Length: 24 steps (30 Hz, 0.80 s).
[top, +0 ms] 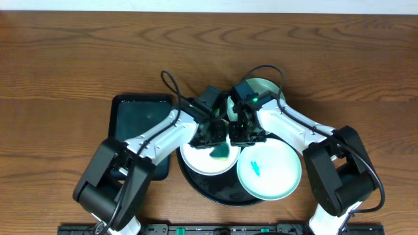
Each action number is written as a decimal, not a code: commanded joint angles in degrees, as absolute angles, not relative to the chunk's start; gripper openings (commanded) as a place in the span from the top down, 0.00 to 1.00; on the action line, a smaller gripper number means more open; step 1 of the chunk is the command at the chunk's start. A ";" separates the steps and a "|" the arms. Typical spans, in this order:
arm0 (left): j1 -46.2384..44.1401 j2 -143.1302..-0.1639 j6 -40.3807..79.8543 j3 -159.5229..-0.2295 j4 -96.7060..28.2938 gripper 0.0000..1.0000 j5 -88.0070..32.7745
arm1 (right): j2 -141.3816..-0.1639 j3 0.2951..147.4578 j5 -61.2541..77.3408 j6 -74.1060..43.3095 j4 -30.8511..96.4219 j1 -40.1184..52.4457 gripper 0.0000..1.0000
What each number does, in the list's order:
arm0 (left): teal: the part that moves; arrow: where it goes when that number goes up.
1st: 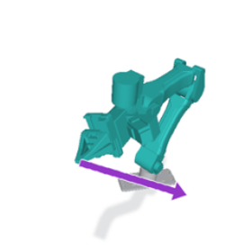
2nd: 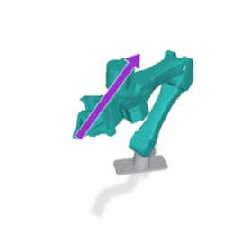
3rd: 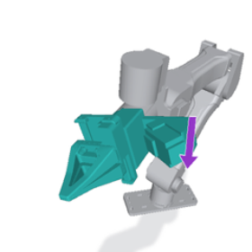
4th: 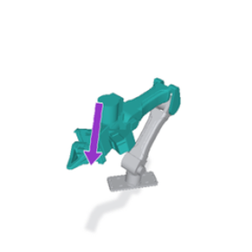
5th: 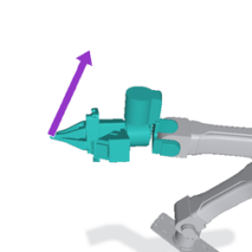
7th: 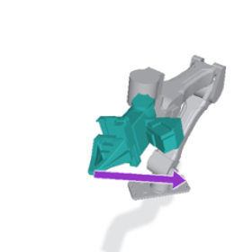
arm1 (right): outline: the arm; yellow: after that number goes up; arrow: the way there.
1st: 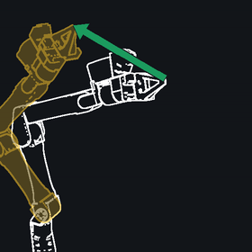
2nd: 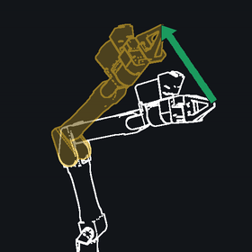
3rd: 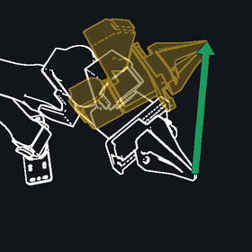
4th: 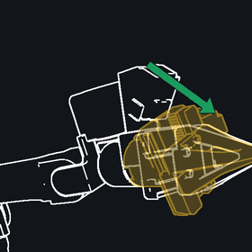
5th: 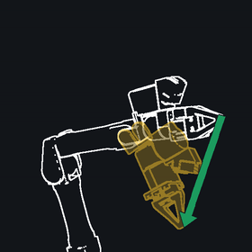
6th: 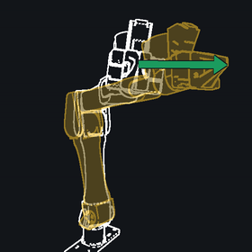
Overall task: Clean dirty plates on tray and stack at the side
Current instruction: 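Scrub the white plate with the sponge while right gripper holds rim, then withdraw the left gripper with sponge toward the sponge tray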
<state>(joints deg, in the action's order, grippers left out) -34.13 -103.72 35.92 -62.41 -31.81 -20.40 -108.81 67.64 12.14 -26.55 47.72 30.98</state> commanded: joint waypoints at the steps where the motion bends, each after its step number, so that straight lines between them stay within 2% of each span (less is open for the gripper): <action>1: -30.63 -103.66 33.58 -63.16 -33.89 0.93 -9.30 | -108.88 67.35 12.27 -26.70 47.77 31.59 0.99; 12: -30.22 -86.41 30.44 -63.35 -43.70 0.93 0.97 | -108.88 67.35 12.29 -24.25 46.61 31.59 0.99; 17: -30.15 -78.65 30.70 -63.35 -52.03 0.93 10.00 | -108.53 67.44 12.53 -21.10 45.15 31.59 0.99; 24: -25.63 -76.95 32.23 -63.35 -61.08 0.93 16.19 | -102.28 67.51 14.26 -18.37 41.69 31.59 0.99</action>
